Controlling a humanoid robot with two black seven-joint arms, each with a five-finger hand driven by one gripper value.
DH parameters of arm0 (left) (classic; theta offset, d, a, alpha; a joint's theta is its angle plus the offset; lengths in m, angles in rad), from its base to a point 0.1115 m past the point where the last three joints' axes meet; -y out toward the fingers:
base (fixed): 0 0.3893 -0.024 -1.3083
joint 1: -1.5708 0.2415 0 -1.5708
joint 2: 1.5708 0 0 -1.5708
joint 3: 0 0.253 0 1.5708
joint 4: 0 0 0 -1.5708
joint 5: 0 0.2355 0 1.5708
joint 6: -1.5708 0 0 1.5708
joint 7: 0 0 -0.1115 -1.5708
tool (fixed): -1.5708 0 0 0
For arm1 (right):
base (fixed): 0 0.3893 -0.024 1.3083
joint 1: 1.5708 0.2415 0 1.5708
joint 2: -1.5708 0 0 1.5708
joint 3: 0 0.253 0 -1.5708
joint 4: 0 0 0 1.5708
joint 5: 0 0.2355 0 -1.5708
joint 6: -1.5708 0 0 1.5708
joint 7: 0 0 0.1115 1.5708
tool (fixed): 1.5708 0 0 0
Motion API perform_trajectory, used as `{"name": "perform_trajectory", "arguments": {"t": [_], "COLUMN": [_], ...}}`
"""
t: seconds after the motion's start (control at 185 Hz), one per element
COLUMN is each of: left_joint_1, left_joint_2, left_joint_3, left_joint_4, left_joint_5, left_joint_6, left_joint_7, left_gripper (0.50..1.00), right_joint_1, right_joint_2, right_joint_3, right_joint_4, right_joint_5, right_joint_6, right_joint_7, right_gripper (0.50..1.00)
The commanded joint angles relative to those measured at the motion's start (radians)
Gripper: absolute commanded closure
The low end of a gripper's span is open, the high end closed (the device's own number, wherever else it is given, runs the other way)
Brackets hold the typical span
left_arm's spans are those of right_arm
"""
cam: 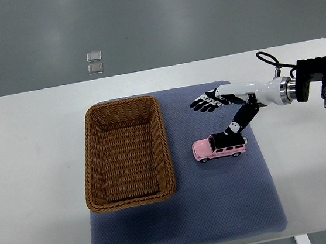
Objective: Place pink car in brown basket
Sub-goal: 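Move the right hand over the pink toy car, fingers open, then lower the right hand and close its fingers around the pink car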
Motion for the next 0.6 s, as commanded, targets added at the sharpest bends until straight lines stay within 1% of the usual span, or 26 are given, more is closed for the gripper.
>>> {"name": "perform_trajectory", "arguments": {"t": [0.0, 0.07, 0.2, 0.594], "left_joint_1": [0.0, 0.0, 0.0, 0.0], "left_joint_2": [0.0, 0.0, 0.0, 0.0], "left_joint_3": [0.0, -0.002, -0.002, 0.0], "left_joint_4": [0.002, 0.002, 0.002, 0.002], "left_joint_5": [0.0, 0.0, 0.0, 0.0], "left_joint_6": [0.002, 0.004, 0.005, 0.005], "left_joint_7": [0.0, 0.0, 0.0, 0.0], "left_gripper": [0.5, 0.5, 0.5, 0.5], "right_joint_1": [-0.029, -0.058, -0.089, -0.162], "right_joint_2": [0.003, 0.009, 0.028, 0.054], "right_joint_3": [0.002, 0.002, 0.002, -0.001], "right_joint_4": [0.007, 0.007, 0.002, -0.036], "right_joint_5": [-0.006, -0.026, -0.07, -0.187], "right_joint_6": [-0.012, -0.032, -0.09, -0.176], "right_joint_7": [0.004, 0.007, 0.009, 0.015], "right_gripper": [0.587, 0.587, 0.587, 0.591]}}
